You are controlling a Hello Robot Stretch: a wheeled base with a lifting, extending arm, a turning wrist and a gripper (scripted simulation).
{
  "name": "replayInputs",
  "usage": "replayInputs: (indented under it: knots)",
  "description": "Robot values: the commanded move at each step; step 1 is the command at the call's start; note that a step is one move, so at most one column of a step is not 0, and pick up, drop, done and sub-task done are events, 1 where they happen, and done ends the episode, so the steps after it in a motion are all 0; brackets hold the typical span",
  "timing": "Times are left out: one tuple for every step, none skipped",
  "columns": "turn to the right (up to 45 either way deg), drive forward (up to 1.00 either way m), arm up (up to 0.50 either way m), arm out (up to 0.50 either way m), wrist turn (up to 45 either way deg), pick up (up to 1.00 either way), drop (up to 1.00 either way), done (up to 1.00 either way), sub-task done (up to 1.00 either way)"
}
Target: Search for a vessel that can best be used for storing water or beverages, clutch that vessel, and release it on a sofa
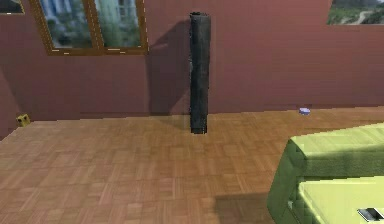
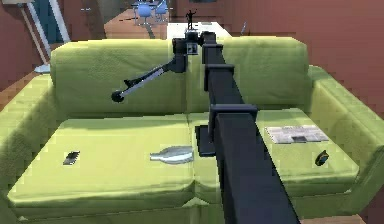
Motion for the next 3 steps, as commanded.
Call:
replayInputs:
  knots:
    - [0.0, 0.00, 0.00, 0.00, 45.0, 0.00, 0.00, 0.00, 0.00]
    - [0.0, 0.00, 0.00, 0.00, 9.0, 0.00, 0.00, 0.00, 0.00]
    - [0.0, 0.00, -0.20, 0.00, 0.0, 0.00, 0.00, 0.00, 0.00]
